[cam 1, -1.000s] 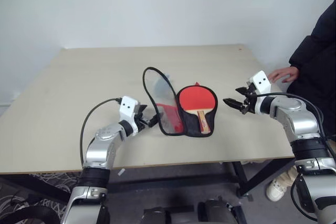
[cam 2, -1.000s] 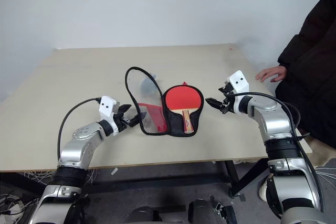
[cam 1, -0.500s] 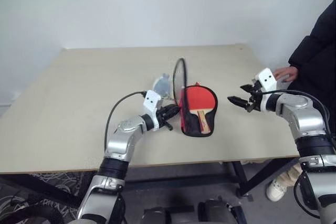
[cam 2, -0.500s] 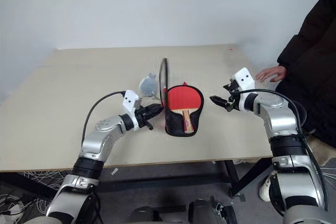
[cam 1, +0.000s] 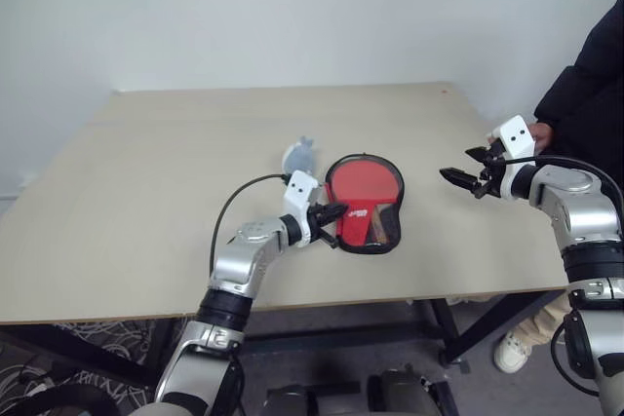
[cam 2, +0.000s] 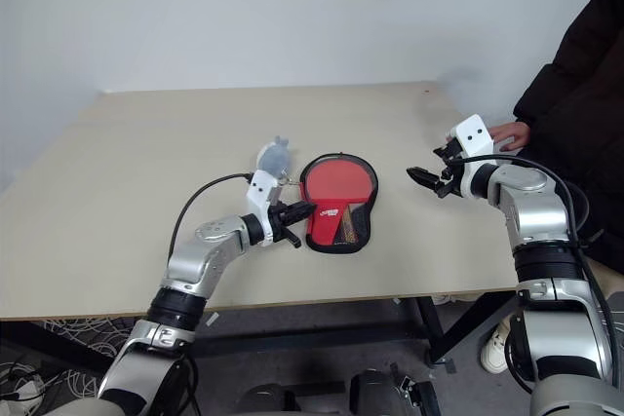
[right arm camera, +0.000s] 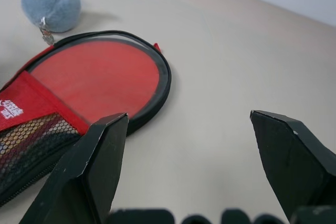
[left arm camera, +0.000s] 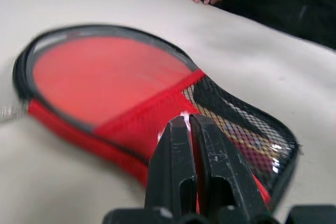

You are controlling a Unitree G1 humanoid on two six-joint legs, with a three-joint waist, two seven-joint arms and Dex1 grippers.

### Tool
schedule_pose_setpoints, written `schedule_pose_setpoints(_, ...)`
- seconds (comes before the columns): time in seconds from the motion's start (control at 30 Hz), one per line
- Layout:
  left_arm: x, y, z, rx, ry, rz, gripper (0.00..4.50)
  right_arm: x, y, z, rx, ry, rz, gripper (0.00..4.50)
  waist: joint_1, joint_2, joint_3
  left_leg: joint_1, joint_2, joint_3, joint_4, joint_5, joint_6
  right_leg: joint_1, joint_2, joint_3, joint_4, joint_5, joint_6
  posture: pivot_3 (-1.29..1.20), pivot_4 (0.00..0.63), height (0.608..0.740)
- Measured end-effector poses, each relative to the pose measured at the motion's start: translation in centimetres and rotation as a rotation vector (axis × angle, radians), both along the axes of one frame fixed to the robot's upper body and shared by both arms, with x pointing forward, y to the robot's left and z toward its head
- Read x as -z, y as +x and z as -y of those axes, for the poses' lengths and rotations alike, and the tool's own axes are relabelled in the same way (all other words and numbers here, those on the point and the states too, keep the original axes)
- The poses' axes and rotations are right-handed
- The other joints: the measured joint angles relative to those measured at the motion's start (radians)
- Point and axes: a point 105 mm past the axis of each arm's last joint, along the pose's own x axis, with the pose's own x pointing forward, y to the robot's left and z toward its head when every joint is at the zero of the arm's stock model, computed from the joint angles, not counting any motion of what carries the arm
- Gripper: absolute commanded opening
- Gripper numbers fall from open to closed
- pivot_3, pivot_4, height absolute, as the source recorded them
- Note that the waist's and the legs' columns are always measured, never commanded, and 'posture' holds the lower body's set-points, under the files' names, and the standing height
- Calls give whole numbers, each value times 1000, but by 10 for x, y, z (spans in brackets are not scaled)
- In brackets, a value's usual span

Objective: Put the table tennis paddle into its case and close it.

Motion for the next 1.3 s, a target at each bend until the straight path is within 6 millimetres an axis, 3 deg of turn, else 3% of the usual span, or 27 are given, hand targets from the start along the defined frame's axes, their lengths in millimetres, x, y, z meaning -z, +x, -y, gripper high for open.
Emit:
schedule_pose_setpoints(0.03, -1, -2, -6, -12, -24, -28, 482, 0, 0, 0, -1, 1, 0, 4014, 0, 0, 0, 0, 0, 0, 0, 0, 0, 0, 0, 0, 0, 0, 0, 0, 0, 740)
schedule_pose_setpoints(0.17, 9, -10, -25, -51, -103, -150, 1565, 1, 0, -1, -2, 3, -3, 4014, 0, 0, 0, 0, 0, -1, 1, 0, 0, 0, 0, 0, 0, 0, 0, 0, 0, 740)
schedule_pose_setpoints(0.4, 17, -25, -8, -3, -265, -309, 3210, 6, -1, -14, -27, 28, -17, 4014, 2, 0, 0, 0, -1, -1, 2, 2, -3, 1, 0, 0, 0, 0, 1, 0, 0, 740)
schedule_pose_setpoints(0.77, 20, -27, 7, 12, -312, -393, 3210, 11, -6, -18, -30, 32, -33, 4014, 1, 0, 0, 0, -1, -1, 2, 2, -3, 1, 0, 0, 0, 1, 0, 0, 0, 740)
schedule_pose_setpoints(0.97, 10, -16, -1, -65, -372, -411, 3210, 10, -7, -21, -29, 39, -32, 4014, 1, 0, 0, 0, -1, -2, 2, 2, -3, 1, 0, 0, 0, 1, 0, 0, 0, 740)
schedule_pose_setpoints(1.3, 20, -21, 3, -120, -353, -529, 3210, 9, -7, -22, -28, 40, -34, 4014, 1, 0, 0, 0, -1, -2, 2, 2, -3, 1, 0, 1, 0, 1, 0, 0, 0, 740)
